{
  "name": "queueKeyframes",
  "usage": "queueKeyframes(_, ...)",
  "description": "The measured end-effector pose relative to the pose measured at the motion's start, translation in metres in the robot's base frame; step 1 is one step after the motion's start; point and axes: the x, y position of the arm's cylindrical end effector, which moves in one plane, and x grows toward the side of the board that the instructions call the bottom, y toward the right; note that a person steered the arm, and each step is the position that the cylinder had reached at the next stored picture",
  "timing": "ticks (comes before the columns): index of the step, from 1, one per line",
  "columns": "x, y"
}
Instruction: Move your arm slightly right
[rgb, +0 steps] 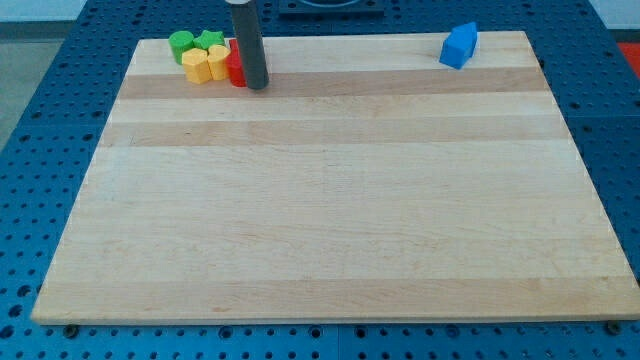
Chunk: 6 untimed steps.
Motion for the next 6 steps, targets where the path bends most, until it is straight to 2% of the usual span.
queueKeyframes(2,0.000,0.010)
queueKeyframes(3,0.000,0.039)
queueKeyframes(6,-0.025,0.071)
